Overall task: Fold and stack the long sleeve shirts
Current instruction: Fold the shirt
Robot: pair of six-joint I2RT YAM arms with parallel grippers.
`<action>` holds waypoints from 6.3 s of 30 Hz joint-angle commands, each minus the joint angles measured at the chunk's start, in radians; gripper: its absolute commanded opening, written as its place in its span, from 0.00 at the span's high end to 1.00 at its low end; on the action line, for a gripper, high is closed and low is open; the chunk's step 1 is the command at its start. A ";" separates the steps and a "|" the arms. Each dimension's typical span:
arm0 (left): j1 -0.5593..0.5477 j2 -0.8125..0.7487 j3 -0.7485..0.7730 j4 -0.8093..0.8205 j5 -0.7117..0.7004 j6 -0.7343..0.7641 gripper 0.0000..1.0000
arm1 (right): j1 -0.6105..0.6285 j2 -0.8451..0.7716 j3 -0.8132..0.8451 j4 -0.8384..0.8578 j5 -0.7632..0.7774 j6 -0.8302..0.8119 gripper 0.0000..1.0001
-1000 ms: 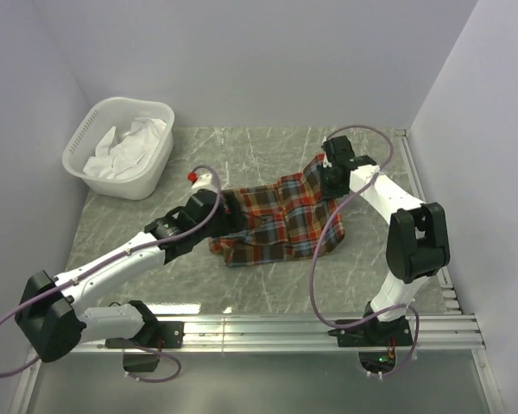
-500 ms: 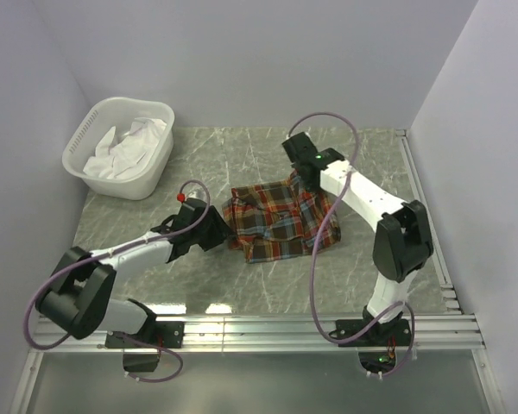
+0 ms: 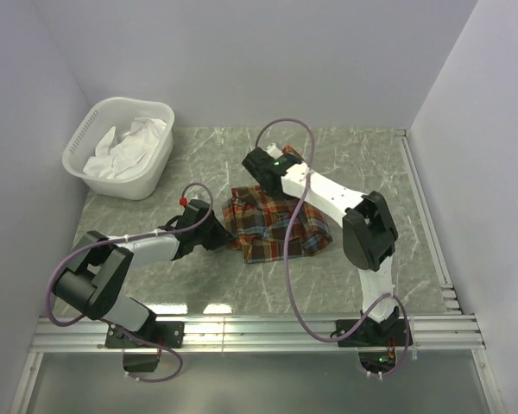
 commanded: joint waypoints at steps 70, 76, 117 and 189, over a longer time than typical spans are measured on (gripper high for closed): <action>0.003 -0.048 -0.093 0.084 0.011 -0.030 0.99 | 0.149 0.157 0.315 0.052 -0.367 0.483 0.91; 0.003 -0.066 -0.086 0.056 -0.010 -0.019 0.99 | 0.147 0.188 0.251 0.100 -0.431 0.500 0.64; -0.049 0.015 0.275 -0.194 -0.047 0.122 0.79 | -0.143 -0.628 -0.863 0.879 -0.925 0.576 0.47; -0.024 -0.186 0.378 -0.396 -0.357 0.287 0.49 | -0.100 -0.495 -0.969 1.189 -1.434 0.583 0.52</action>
